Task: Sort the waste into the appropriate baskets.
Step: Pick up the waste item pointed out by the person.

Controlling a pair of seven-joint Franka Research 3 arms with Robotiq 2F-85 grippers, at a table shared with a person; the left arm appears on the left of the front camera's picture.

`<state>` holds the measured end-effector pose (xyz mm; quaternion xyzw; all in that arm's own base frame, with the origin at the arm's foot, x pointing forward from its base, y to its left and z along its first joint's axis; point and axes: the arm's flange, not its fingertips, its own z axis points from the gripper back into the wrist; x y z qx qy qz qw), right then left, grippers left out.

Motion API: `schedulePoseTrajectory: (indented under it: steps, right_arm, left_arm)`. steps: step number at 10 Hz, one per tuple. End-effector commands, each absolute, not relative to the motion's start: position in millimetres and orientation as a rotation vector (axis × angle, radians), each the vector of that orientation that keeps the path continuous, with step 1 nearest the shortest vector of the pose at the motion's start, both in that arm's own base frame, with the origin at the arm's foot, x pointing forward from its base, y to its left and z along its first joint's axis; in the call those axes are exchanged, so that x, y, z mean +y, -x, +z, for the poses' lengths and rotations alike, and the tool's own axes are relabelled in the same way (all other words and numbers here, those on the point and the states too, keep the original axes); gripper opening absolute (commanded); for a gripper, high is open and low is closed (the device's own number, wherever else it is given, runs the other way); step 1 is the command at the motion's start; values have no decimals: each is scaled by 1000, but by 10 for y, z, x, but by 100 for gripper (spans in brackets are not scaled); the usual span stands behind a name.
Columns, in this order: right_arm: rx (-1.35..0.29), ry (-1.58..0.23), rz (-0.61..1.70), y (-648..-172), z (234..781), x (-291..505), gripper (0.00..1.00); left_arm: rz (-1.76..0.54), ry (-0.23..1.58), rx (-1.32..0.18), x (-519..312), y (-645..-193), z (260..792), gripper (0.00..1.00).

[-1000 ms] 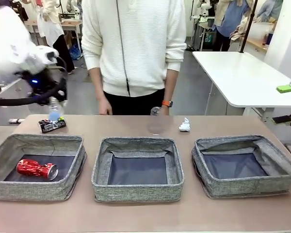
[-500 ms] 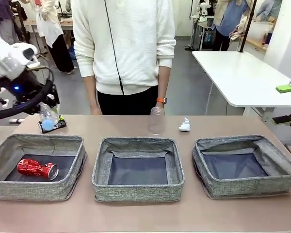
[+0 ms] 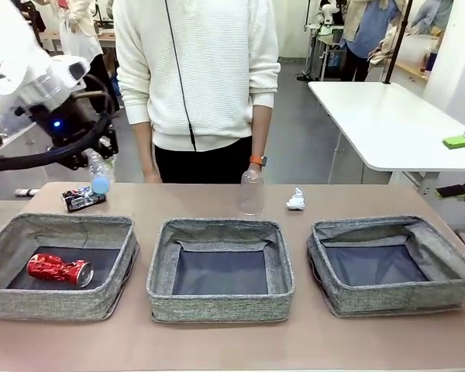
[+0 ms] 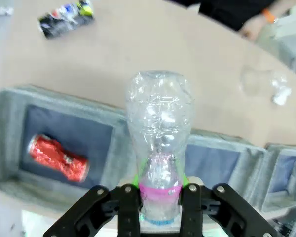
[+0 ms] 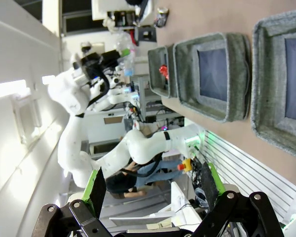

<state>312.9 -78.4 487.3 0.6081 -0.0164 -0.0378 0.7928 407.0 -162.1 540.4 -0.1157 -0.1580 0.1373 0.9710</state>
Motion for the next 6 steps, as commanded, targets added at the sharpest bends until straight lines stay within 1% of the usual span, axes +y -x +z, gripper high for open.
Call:
schedulePoseTrajectory:
  steps: [1,2,3,4,6]
  right_arm:
    - [-29,-1315,-86,-3134,4922,-785,100]
    - [-29,-1315,-86,-3134,4922,-785,100]
    - [-29,-1315,-86,-3134,4922,-785,100]
    - [-29,-1315,-86,-3134,4922,-785,100]
    - [-29,-1315,-86,-3134,4922,-785,100]
  left_arm:
    - [221,137,-245,-2705,-4181,5979,22]
    - [181,114,-235,-3083,-4260,6140,22]
    - [199,101,-251,-3404,-4358,6274,22]
    - [213,101,-232,-3639,-4415,6354,22]
    - [102,194,-208,-4023,-4390,6509,22]
